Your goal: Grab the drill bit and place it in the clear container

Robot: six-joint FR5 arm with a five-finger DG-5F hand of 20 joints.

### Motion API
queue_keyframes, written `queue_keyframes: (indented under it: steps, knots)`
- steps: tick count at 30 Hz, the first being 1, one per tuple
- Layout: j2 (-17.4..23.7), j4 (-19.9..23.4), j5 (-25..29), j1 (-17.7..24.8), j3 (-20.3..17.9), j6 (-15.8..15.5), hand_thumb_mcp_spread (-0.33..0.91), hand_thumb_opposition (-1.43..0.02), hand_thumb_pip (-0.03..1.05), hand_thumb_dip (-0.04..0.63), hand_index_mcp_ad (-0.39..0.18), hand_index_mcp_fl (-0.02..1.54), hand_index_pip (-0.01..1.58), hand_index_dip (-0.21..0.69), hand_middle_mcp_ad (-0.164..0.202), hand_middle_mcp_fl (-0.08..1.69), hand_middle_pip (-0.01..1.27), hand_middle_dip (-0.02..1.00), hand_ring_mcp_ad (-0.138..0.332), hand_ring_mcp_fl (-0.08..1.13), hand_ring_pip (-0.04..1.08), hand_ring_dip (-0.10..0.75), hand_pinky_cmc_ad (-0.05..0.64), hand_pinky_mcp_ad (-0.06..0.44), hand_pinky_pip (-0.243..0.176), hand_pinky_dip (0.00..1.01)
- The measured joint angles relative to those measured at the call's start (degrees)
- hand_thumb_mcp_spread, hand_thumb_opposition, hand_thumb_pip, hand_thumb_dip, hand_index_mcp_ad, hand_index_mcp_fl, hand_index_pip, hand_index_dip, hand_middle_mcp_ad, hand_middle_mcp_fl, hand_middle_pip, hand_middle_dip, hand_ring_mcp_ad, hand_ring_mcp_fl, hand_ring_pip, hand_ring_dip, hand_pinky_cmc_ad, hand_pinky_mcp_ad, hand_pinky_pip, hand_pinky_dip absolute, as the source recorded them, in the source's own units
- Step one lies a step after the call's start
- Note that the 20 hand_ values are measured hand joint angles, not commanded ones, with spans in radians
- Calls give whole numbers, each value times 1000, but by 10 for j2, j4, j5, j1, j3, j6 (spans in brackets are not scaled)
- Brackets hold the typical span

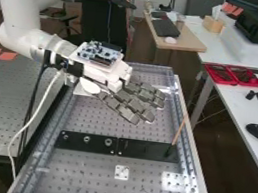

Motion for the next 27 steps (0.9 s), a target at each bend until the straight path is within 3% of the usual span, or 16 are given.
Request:
queue_keyframes:
  steps: [7,13,16,20,27]
  knots:
    - [-16,18,-8,-8,-2,11,293,-738,539,77,51,66,197,127,56,5,115,47,230,0,63,17,347,180,-140,305]
    - [-25,59,-14,-14,-7,12,293,-771,634,150,38,72,578,127,49,5,120,79,227,0,63,17,347,180,-140,326]
    - [-32,66,-16,-18,-7,13,325,-768,642,175,38,72,822,127,44,10,117,80,232,0,63,17,342,178,-140,326]
    - [-43,71,-22,-24,-1,16,330,-785,642,188,40,66,1011,127,35,7,120,93,227,0,63,17,340,182,-140,326]
    - [-57,80,-24,-32,8,18,340,-801,642,222,24,68,1175,159,35,5,120,126,227,0,63,17,340,178,-140,323]
